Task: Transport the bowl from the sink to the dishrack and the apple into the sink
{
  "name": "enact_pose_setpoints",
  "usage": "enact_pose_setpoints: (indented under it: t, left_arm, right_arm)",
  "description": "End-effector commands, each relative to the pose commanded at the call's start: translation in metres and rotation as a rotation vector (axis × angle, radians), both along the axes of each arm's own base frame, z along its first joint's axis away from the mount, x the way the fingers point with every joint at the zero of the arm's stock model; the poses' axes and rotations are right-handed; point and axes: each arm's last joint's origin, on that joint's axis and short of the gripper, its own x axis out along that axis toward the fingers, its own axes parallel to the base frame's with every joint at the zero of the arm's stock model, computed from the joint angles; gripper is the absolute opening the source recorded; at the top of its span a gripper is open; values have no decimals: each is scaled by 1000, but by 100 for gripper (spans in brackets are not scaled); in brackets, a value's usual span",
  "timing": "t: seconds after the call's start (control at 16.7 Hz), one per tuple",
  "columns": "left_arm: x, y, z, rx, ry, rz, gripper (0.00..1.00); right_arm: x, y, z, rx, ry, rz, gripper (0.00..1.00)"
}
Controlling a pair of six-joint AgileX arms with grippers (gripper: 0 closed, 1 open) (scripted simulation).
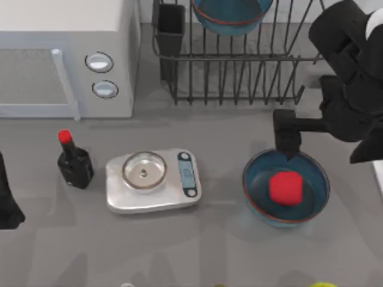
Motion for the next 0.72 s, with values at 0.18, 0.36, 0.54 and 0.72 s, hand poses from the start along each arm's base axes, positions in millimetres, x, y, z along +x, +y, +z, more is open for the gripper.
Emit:
enact_pose_setpoints:
  t: [0.18, 0.36, 0.54, 0.72]
  left_arm:
    - [0, 0, 0, 0, 0, 0, 100]
    - [0, 0, 0, 0, 0, 0, 100]
    - [0, 0, 0, 0, 0, 0, 100]
    - [0, 0, 0, 0, 0, 0, 100]
  right_arm:
    - [18, 25, -13, -47, 90, 3, 100]
    - [25, 37, -21, -73, 127, 4, 100]
    - [25, 38, -22, -74, 129, 4, 100]
    - [26, 36, -23, -72, 128, -1, 100]
